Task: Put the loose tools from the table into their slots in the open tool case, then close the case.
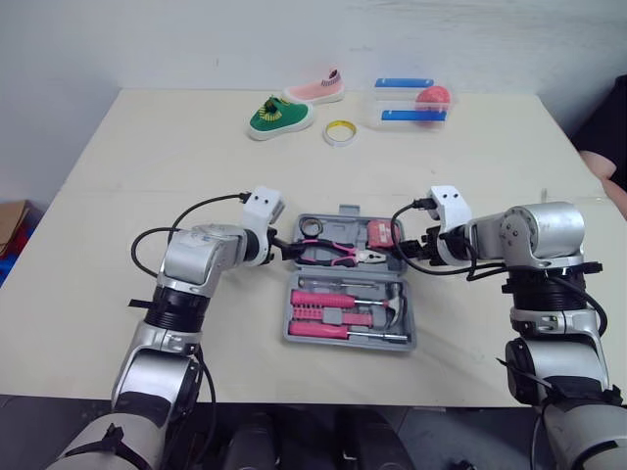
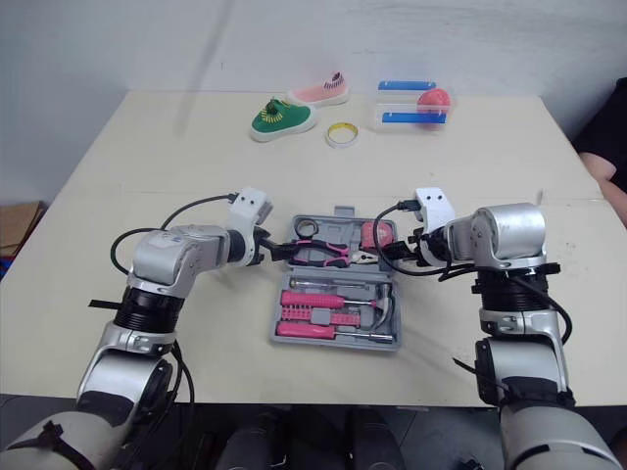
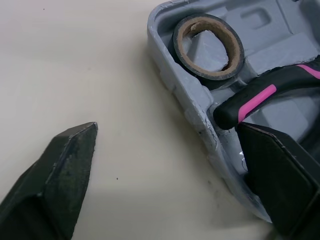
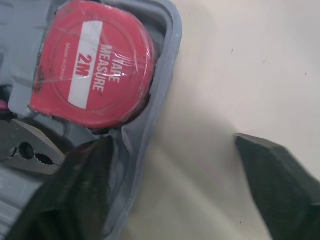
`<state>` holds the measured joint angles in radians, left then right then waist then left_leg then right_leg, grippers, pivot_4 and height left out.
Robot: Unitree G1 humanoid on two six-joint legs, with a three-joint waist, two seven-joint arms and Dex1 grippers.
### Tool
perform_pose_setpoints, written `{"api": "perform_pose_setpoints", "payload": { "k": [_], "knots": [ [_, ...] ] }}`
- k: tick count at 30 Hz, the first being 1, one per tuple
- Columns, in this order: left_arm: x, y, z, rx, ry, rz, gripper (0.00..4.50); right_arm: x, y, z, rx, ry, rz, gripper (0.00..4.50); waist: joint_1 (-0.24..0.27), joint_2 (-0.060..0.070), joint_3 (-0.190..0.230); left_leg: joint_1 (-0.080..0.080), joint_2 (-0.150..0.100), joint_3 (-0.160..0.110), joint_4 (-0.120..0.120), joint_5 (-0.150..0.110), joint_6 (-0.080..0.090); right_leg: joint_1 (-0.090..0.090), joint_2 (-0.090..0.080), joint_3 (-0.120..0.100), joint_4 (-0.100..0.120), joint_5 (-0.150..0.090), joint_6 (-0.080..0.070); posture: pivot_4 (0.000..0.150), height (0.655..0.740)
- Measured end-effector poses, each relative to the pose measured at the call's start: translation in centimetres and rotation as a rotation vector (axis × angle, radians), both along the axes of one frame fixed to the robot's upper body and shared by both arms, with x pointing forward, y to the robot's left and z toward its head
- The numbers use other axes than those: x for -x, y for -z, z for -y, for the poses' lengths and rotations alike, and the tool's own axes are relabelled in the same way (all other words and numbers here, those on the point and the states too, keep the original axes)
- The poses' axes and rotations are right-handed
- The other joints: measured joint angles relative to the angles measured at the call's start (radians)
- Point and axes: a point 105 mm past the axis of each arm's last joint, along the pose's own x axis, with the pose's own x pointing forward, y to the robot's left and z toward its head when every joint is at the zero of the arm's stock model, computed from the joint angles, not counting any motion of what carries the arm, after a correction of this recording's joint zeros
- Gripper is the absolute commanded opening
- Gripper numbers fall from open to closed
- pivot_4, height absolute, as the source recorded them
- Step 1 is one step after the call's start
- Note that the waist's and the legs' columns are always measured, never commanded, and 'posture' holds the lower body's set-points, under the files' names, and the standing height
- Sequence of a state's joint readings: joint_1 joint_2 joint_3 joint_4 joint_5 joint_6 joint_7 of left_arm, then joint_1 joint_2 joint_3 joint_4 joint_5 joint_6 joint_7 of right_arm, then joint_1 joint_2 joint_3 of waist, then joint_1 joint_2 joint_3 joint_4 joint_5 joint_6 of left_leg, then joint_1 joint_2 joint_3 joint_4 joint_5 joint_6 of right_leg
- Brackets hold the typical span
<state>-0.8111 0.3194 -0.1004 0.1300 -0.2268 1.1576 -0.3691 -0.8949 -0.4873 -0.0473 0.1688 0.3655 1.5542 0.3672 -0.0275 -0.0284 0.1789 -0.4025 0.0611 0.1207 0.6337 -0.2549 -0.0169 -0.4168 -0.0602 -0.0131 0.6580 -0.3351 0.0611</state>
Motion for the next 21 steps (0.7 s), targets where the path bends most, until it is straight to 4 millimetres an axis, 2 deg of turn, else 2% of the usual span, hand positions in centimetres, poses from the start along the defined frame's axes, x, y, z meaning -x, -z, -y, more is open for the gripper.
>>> {"api": "perform_pose_setpoints", "payload": {
  "k": [3,4,5,6,8,13,17,21],
  "knots": [
    [0.3,0.1,0.8,0.022,0.023,-0.019,1.77,0.3,0.0,-0.7,-0.034,-0.019,-0.013,0.62,0.000,0.000,0.000,0.000,0.000,0.000,0.000,0.000,0.000,0.000,0.000,0.000,0.000,0.000,0.000,0.150,0.7400],
    [0.4,0.1,1.0,0.031,0.030,-0.024,1.42,0.3,0.0,-0.9,-0.050,-0.020,-0.016,0.24,0.000,0.000,0.000,0.000,0.000,0.000,0.000,0.000,0.000,0.000,0.000,0.000,0.000,0.000,0.000,0.150,0.7400],
    [0.5,0.2,1.2,0.035,0.037,-0.029,0.92,0.4,0.0,-0.9,-0.065,-0.016,-0.022,0.00,0.000,0.000,0.000,0.000,0.000,0.000,0.001,0.000,0.000,0.001,0.000,-0.001,0.000,0.000,0.000,0.150,0.7400],
    [0.5,0.1,1.2,0.045,0.033,-0.037,0.47,0.4,-0.1,-0.8,-0.079,-0.011,-0.027,0.00,0.000,0.000,0.000,0.000,0.000,0.000,0.001,0.000,0.000,0.001,0.000,-0.001,0.000,0.000,0.000,0.150,0.7400],
    [0.4,0.1,0.9,0.057,0.013,-0.043,0.13,0.5,-0.1,-1.0,-0.109,-0.006,-0.031,0.00,-0.001,0.000,0.000,0.001,0.000,0.000,0.000,0.000,0.000,0.001,0.000,0.000,0.000,0.000,0.000,0.150,0.7400],
    [0.3,0.0,0.6,0.184,-0.044,-0.055,0.00,0.4,-0.4,-1.2,-0.181,0.004,0.021,0.00,-0.006,0.000,0.000,0.002,0.001,0.000,-0.001,0.001,-0.001,0.000,0.001,0.000,0.001,0.000,0.000,0.150,0.7400],
    [0.2,0.0,0.3,0.304,-0.047,-0.008,0.00,0.7,-0.4,-0.5,-0.117,-0.090,0.233,0.00,-0.001,0.000,0.000,0.000,0.000,0.000,-0.001,0.000,-0.001,0.000,0.001,0.000,-0.002,0.001,0.001,0.150,0.7400],
    [0.4,-0.2,-0.1,0.332,-0.008,0.032,0.00,0.9,-0.6,-0.3,-0.022,-0.183,0.423,0.00,-0.001,0.000,0.000,0.000,-0.001,0.001,-0.001,0.000,0.000,0.001,0.001,0.000,-0.003,0.002,0.004,0.150,0.7400]
  ]
}}
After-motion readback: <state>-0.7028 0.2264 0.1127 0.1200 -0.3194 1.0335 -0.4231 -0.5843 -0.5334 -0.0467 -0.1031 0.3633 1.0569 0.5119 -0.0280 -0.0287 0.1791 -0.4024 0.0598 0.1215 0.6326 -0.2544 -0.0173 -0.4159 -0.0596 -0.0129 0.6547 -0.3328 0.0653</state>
